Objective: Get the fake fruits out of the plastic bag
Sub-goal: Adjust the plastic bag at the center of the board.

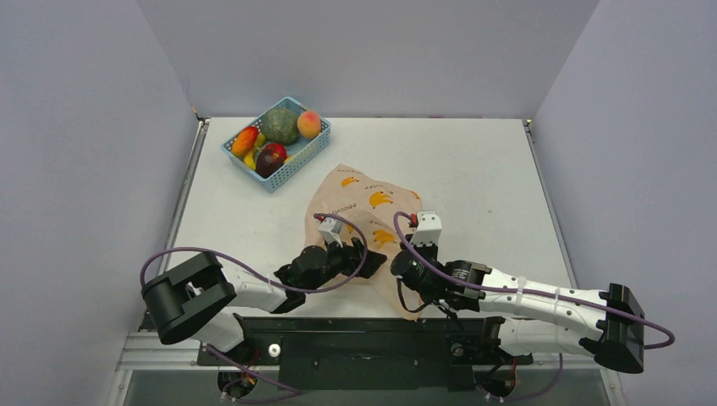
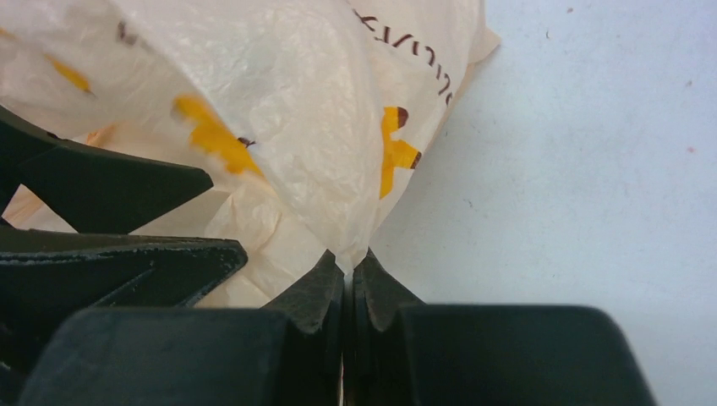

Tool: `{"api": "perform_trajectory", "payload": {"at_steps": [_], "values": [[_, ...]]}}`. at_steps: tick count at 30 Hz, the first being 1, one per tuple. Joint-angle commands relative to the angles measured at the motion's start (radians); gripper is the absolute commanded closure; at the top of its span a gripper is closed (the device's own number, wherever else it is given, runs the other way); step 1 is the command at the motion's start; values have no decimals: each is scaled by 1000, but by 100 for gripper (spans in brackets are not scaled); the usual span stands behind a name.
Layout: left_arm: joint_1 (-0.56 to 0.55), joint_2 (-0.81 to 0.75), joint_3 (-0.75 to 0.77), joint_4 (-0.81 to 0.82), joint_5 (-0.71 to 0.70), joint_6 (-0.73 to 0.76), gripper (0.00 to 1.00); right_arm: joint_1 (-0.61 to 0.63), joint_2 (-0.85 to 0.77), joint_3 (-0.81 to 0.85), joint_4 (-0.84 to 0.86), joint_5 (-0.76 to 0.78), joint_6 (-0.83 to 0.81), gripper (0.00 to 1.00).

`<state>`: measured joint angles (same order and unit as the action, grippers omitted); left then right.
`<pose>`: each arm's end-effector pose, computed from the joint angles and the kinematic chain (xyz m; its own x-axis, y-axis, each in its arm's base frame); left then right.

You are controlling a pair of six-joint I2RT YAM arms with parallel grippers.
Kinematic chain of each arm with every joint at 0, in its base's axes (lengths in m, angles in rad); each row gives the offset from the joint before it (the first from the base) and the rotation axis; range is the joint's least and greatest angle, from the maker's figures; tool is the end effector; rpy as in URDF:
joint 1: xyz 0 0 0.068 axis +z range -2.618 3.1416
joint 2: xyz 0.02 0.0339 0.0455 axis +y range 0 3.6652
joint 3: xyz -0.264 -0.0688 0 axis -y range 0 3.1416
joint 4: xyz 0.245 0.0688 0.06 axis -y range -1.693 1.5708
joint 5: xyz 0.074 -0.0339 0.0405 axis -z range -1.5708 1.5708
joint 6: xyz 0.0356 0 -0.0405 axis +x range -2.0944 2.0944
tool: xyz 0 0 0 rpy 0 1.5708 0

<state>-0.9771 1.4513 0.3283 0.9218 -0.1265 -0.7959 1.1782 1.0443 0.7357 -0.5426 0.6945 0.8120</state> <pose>0.1468 -0.2095 0.1589 -0.6163 -0.3538 -0.7035 0.4470 0.5783 -0.6824 0.0998 0.1814 0.2483 -0.5960 0.0180 -0.8028 -0.1686 0.9746 0.1471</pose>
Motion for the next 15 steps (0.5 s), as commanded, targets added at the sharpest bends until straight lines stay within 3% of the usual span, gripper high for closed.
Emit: {"api": "perform_trajectory", "payload": {"at_steps": [1,5,9,12,15], "values": [[25,-123,-38,-38,-12,42,14,-29,-71,68,56,-142,-191,100],[26,-205,-33,-134,-45,107,14,-179,-106,74,114,-455,-248,100],[14,-123,30,-160,-45,161,16,-271,-68,127,114,-660,-262,100],[2,-21,66,-76,-26,154,18,-274,-27,179,81,-685,-248,100],[-19,97,121,17,29,109,23,-270,-17,238,-38,-583,-189,95]]}}
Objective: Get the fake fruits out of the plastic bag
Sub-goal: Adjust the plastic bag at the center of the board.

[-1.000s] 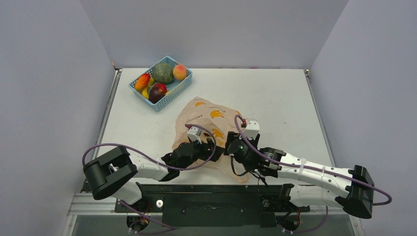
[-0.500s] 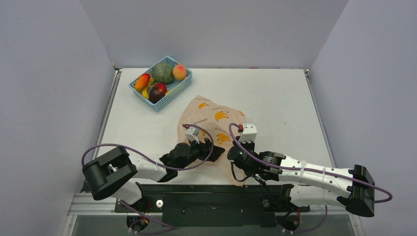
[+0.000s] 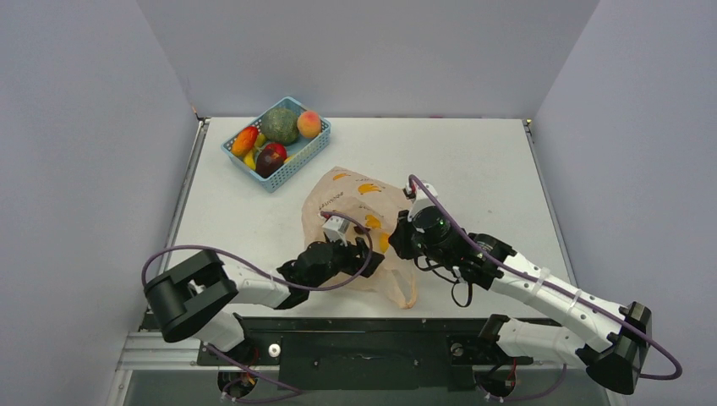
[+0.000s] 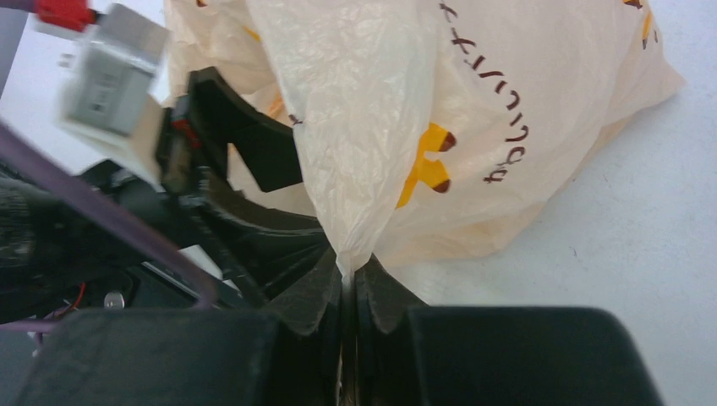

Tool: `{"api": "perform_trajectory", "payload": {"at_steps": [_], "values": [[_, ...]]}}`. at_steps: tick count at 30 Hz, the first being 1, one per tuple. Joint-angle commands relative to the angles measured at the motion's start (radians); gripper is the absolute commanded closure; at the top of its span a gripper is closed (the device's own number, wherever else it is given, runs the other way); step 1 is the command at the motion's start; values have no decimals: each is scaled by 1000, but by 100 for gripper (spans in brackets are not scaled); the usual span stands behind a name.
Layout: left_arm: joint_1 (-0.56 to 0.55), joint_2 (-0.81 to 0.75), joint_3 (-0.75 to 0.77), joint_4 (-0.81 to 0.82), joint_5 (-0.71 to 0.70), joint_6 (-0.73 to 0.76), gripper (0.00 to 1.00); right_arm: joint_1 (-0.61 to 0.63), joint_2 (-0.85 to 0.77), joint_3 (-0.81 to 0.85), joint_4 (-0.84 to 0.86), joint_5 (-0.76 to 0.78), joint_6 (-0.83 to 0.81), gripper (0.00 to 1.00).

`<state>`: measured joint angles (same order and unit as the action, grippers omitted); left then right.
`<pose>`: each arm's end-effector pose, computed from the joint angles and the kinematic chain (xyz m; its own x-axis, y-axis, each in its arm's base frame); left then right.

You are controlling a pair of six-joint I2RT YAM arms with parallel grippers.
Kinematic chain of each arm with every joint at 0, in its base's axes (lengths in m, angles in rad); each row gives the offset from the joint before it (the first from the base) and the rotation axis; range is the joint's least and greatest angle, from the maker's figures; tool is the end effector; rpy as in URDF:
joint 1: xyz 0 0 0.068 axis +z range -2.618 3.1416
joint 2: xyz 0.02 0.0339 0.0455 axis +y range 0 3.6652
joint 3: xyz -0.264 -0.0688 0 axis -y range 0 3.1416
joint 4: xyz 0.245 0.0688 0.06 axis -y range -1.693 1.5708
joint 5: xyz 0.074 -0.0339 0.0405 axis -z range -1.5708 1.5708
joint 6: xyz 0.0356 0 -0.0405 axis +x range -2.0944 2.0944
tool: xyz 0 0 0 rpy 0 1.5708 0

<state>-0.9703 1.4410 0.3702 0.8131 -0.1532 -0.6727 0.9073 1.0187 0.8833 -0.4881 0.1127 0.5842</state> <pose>0.1523 -0.2127 0.1612 -0.5688 -0.2594 -0.7805 0.4828 0.6630 -0.5721 0.1394 0.1718 0.3008 -0.7007 -0.0065 -0.7134 -0.4078 0.8242 0.3930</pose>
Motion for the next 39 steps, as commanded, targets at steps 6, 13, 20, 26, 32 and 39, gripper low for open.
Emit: {"api": "perform_trajectory", "payload": {"at_steps": [6,13,20,26,32,39], "values": [[-120,205,80,386,54,-142,24,66,-26,89,-383,255,253,51],[-136,289,99,459,71,-222,23,224,-47,-1,-436,439,404,24],[-125,236,21,433,12,-208,23,247,-3,-98,-332,704,439,27],[-129,66,-28,192,-64,-116,22,256,-5,-175,-195,702,379,19],[-127,25,-2,85,-83,-38,18,245,-35,-230,8,598,290,66],[-119,54,63,29,-155,100,18,244,-74,-121,-165,592,207,100]]}}
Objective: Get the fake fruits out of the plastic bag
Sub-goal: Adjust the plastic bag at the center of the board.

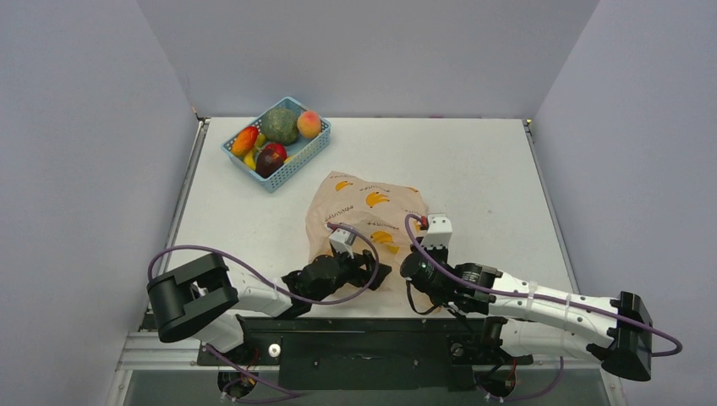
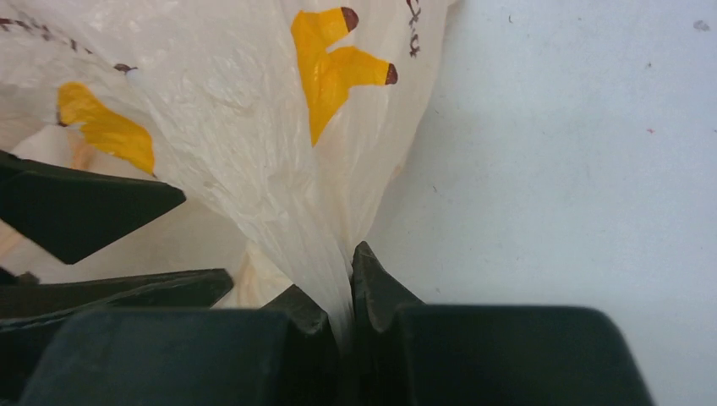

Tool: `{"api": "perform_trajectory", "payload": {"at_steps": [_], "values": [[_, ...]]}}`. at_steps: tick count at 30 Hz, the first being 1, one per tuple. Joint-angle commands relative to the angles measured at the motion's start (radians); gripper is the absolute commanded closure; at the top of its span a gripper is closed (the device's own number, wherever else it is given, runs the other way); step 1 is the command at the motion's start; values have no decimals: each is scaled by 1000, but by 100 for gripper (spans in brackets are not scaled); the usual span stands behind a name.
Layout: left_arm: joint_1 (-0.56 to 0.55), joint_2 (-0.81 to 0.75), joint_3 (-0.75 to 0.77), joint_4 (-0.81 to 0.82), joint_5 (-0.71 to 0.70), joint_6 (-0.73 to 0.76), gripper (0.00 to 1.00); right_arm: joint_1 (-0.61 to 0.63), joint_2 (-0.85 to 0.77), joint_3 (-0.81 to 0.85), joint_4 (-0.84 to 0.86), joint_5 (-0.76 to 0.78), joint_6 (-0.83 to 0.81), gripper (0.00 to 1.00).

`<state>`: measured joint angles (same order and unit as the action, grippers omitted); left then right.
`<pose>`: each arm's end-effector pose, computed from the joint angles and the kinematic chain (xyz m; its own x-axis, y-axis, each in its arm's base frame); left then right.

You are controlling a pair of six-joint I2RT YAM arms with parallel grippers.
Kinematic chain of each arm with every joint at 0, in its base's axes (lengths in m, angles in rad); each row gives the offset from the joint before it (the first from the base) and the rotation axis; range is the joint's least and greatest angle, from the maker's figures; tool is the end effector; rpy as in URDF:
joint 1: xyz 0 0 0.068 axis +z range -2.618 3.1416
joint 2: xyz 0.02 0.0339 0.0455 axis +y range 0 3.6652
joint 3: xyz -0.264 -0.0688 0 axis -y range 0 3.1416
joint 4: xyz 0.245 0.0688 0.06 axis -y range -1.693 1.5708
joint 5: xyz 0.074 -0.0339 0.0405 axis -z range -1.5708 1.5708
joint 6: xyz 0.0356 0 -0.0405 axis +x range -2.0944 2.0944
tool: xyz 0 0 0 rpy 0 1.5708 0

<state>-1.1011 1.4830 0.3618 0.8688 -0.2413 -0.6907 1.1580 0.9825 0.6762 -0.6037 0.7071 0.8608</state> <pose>0.1264 -0.2302 0.1548 -0.5720 -0.2398 -0.7844 0.5147 0.6397 -0.5709 0.0963 0.1622 0.2367 -0.6133 0.0369 -0.7890 -0.1095 0.9853 0.1311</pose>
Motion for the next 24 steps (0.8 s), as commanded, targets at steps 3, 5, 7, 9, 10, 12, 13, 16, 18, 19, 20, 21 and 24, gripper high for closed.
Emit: {"api": "perform_trajectory", "payload": {"at_steps": [3,5,7,9,10,12,13,16,18,19,20,21,24], "values": [[16,59,126,-14,-96,169,18,-9,-57,97,-62,-55,-103,100],[21,102,171,-5,-111,183,19,-13,-74,81,-41,-87,-115,100],[24,148,216,16,-126,192,19,-18,-84,71,-28,-106,-120,100],[30,188,256,30,-136,201,19,-25,-90,67,-22,-120,-125,100],[31,200,279,36,-150,207,19,-28,-94,65,-21,-128,-129,100],[34,232,307,57,-165,218,19,-31,-94,59,-15,-140,-134,100],[38,256,317,64,-157,222,19,-32,-96,57,-11,-143,-138,100],[41,309,378,81,-127,236,18,-43,-101,52,-5,-158,-145,100],[41,351,411,98,-110,237,17,-55,-107,49,-4,-167,-150,100],[41,383,423,112,-98,238,17,-59,-112,47,-5,-173,-155,100],[41,400,445,117,-96,237,16,-66,-115,47,-5,-176,-158,100],[41,433,456,127,-90,235,16,-71,-122,44,-4,-185,-160,100],[39,526,512,155,-76,236,16,-92,-148,33,-6,-198,-163,100]]}}
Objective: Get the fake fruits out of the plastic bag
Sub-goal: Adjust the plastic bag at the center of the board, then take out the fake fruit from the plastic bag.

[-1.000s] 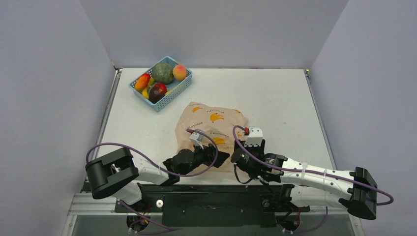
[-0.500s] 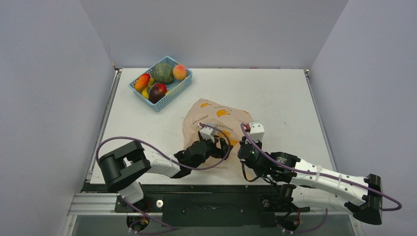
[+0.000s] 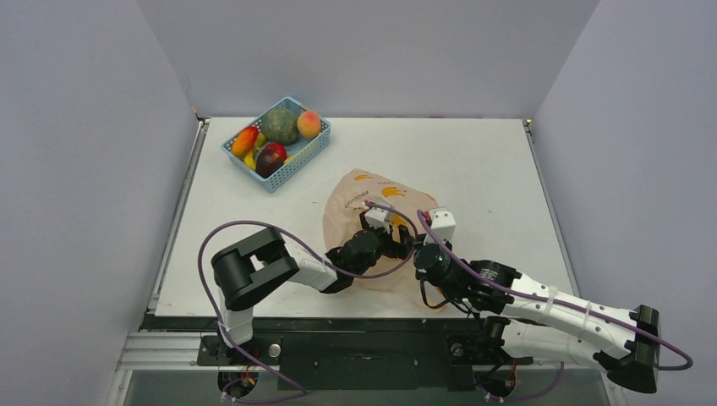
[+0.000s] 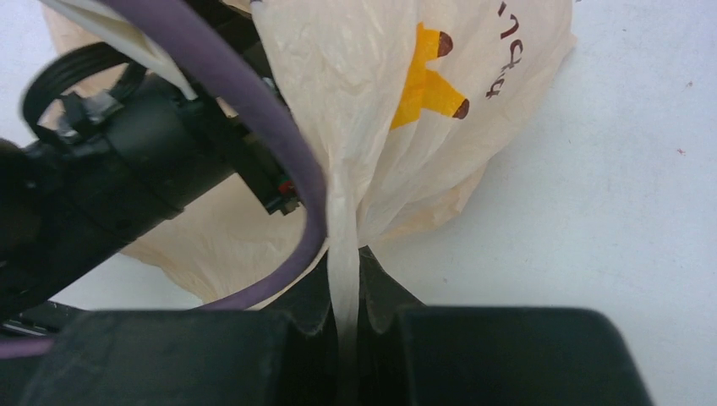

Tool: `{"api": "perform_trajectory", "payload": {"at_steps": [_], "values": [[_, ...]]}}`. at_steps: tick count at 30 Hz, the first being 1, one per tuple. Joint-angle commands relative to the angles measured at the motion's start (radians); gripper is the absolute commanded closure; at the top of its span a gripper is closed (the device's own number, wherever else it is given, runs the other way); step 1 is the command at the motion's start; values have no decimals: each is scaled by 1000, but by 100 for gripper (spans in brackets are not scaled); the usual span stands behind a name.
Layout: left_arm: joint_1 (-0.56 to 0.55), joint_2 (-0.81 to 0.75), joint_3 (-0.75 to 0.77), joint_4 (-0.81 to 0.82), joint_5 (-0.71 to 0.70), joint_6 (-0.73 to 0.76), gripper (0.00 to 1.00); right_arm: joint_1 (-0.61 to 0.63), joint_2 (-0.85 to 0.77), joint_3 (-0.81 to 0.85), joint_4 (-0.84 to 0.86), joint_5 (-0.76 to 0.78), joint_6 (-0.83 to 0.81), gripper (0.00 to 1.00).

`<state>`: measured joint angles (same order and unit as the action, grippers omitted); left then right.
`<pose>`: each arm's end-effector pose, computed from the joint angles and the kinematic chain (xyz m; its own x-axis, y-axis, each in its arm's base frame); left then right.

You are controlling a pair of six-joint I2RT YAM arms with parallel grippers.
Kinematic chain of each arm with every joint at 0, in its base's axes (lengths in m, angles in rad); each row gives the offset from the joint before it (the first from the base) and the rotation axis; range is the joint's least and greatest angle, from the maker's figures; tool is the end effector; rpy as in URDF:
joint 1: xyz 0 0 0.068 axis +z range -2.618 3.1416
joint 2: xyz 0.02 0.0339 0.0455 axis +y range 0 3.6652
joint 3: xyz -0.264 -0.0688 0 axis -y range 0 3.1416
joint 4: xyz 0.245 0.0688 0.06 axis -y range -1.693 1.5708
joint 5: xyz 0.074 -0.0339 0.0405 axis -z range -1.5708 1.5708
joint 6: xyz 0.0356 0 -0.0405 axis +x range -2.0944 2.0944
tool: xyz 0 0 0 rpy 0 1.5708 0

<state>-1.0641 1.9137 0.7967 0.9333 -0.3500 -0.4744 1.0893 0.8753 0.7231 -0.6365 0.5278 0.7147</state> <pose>0.1930 -0.3226 0.1486 -0.3793 -0.2008 -0.9032 0.5446 0.7407 -0.3934 0.0974 0.1476 0.2640 -0.6422 -0.0065 -0.7665 -0.2388 0.9519 0.1920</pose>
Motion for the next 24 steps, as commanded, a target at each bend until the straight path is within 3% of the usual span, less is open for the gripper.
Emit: {"api": "perform_trajectory", "payload": {"at_steps": [1,8,12,20,24], "values": [[1,111,88,87,34,18,15,-31,-55,-20,27,-25,-16,100],[-11,239,200,51,1,21,16,-70,-112,-47,25,-54,-17,100],[-5,283,232,65,-1,15,22,-75,-125,-51,25,-68,-21,100],[-2,241,199,187,8,34,56,-77,-151,-51,37,-91,-11,100],[1,184,144,201,17,30,78,-76,-172,-58,42,-87,-18,100]]}}
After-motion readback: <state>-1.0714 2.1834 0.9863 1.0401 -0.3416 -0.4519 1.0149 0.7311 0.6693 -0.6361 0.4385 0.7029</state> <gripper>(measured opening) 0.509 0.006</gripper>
